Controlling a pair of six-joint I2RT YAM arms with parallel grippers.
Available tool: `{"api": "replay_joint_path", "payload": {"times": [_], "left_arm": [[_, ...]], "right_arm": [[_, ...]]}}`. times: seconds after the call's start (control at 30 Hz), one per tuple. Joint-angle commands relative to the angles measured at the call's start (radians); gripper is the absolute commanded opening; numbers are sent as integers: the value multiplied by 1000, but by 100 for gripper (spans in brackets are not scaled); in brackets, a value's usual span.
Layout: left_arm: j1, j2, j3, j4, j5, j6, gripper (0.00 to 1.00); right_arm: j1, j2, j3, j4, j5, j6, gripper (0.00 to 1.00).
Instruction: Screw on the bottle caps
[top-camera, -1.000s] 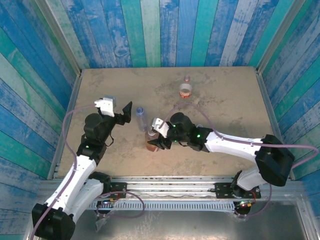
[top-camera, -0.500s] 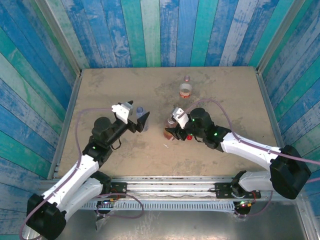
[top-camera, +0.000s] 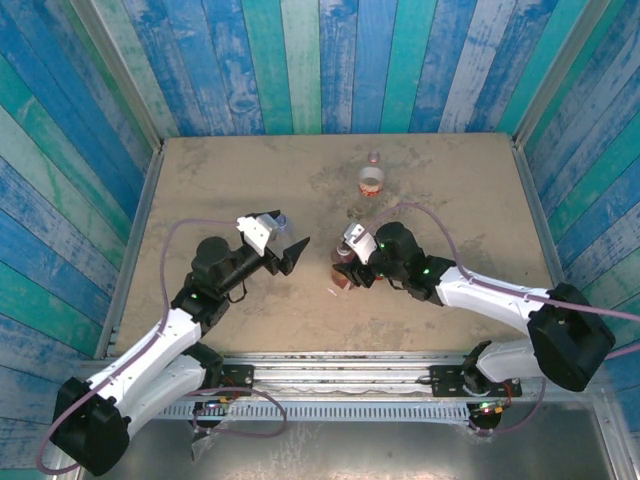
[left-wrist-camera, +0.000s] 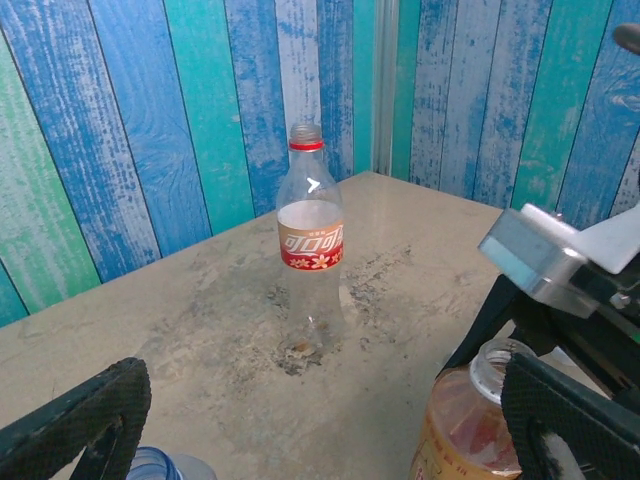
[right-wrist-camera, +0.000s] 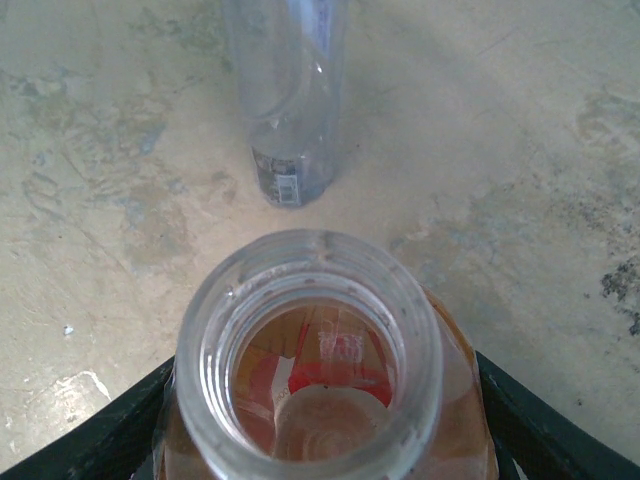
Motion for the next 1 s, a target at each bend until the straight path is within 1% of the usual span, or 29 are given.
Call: {"api": "replay_joint_path", "payload": {"times": [0.0,0.07,0.1,0.23,0.37,0.43,0.47,0.57,0.7,0.8,0.9,0.97], "left_arm": [[-9,1,-6,24,24,21,94],[-9,-4,-7,18,30,31,94],[-10,-4,-9,17,33,37,94],[-12,1,-10,17,46,50,94],[-21,15,-7,21,50,58,94],[-44,25,-9,28,21,65,94],[-56,30,-11,35,5,70,94],[-107,50,-34,95,-45,66,94],[-225,95,-64,180,-149,68,94],[-318,146,-81,249,-224,68,94],[-377,203,-110,354,-286,38,94],[-413,245,-132,436,-324,20,94]], "right_arm": [[0,15,-7,1,12,9,46],[-1,14,-5,-1,12,14,47],[0,13,-3,-4,13,14,50],[0,1,7,-17,26,14,72],[-1,-40,13,-30,39,16,84],[0,-72,13,-36,48,12,93],[0,-88,11,-40,51,11,95],[-5,-148,4,-49,54,21,99],[-18,-260,-21,-59,98,78,100],[-25,-361,-49,-76,192,110,100],[-35,-451,-70,-121,292,130,100],[-44,-495,-82,-148,329,141,100]]}}
